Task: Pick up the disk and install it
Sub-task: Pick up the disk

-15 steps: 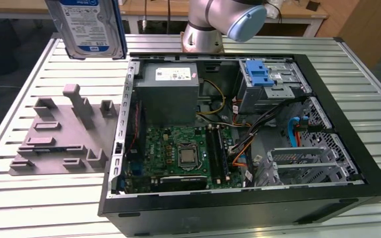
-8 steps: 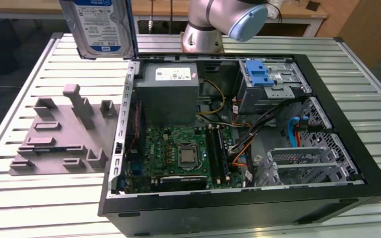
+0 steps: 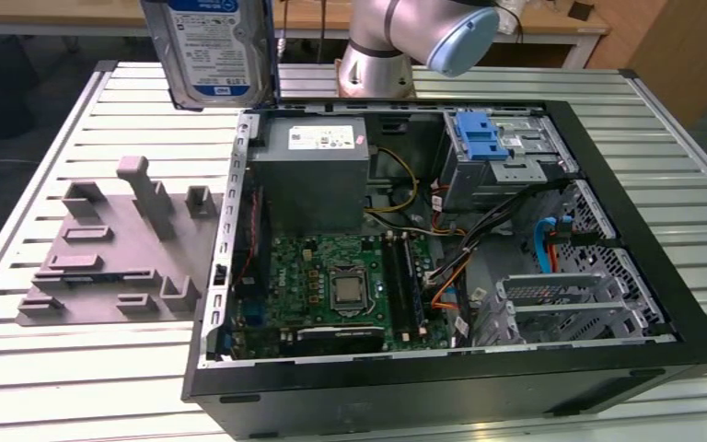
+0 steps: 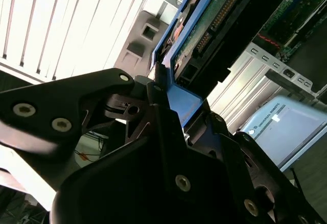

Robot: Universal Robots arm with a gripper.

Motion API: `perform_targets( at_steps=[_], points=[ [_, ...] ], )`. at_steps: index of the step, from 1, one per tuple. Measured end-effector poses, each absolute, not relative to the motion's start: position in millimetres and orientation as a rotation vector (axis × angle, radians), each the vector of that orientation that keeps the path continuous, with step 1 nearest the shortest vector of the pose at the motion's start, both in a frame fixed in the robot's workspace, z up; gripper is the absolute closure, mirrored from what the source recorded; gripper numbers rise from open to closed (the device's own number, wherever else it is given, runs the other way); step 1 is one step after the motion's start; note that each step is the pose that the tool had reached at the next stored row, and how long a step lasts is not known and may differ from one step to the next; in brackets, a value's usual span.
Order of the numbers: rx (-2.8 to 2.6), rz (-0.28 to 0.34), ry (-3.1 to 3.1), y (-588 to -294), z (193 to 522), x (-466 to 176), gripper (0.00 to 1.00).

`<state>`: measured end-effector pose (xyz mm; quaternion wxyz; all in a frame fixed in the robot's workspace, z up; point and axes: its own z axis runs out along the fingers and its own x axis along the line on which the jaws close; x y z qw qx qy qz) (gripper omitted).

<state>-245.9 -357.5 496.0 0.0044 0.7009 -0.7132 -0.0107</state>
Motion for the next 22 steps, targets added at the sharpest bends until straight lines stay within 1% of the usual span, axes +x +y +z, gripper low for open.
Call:
perform_targets(
  at_steps=[12,22],
  points=[
    [2.196,-0.033,-2.234,-379,496,-237,0.64],
    [2.196,-0.033,-2.234,-381,496,-212,0.64]
  ],
)
